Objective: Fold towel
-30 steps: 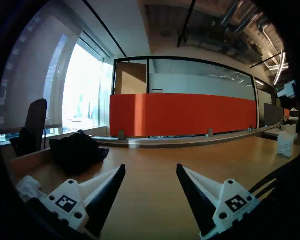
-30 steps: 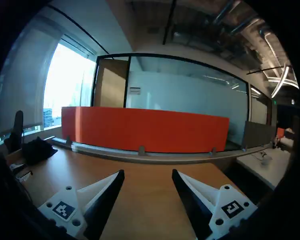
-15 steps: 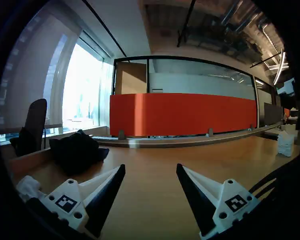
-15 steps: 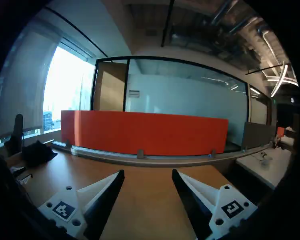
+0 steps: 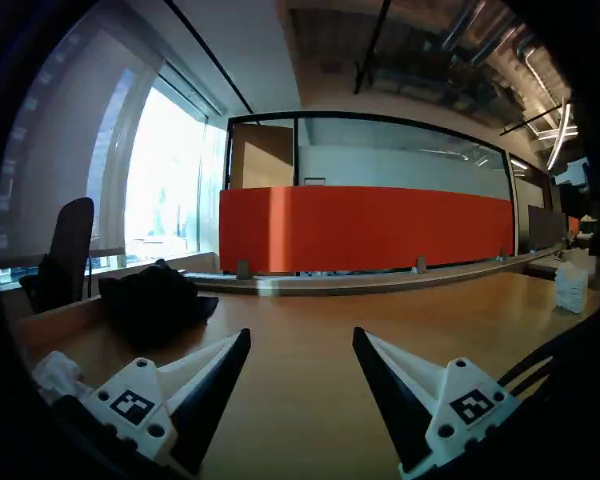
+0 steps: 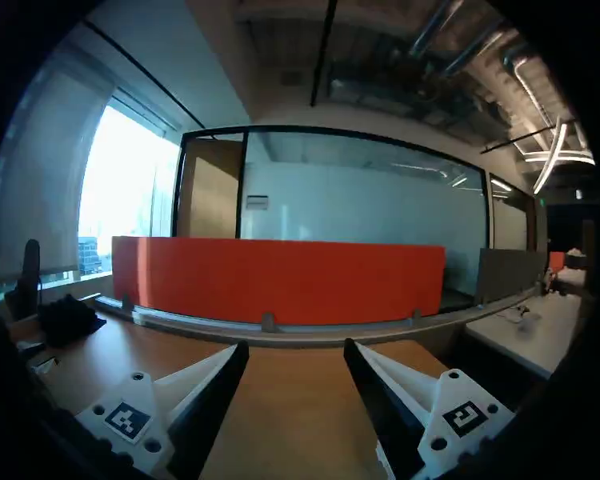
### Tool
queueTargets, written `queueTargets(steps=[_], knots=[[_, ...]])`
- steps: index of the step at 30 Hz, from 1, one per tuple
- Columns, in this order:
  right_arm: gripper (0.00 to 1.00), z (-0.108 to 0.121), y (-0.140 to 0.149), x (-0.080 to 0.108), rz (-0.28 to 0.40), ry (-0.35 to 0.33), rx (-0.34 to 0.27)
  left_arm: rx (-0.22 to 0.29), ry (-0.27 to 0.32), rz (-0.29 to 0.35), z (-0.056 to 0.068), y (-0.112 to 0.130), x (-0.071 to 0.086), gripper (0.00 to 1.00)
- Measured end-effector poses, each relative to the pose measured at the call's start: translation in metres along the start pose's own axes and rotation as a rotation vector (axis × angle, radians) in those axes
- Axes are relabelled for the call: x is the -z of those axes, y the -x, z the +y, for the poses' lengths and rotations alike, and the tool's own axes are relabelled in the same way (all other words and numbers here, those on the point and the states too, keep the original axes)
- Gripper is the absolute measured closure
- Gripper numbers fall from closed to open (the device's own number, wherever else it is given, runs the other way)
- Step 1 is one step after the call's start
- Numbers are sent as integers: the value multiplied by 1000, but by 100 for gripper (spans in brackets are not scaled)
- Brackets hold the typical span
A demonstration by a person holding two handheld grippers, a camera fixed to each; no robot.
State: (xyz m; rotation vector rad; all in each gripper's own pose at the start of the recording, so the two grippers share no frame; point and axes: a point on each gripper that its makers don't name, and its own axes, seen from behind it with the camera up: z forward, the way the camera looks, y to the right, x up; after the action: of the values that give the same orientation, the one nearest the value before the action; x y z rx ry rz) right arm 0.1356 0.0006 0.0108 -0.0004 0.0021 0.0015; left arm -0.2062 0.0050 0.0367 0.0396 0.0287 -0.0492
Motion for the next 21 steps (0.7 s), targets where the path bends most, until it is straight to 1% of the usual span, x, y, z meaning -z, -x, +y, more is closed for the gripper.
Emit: queueTargets(steps=[8,12,17,21], knots=[[8,14,30,-2,10,45,-15,0,0,0,0,1,0,6],[8,12,49,0,12,31,-17,0,0,1,0,1,0,6],[8,11,76,1,12,19,-43,0,0,1,0,1,0,6],[8,14,98,2,10,22,-52,0,0,0,0,1,0,6]])
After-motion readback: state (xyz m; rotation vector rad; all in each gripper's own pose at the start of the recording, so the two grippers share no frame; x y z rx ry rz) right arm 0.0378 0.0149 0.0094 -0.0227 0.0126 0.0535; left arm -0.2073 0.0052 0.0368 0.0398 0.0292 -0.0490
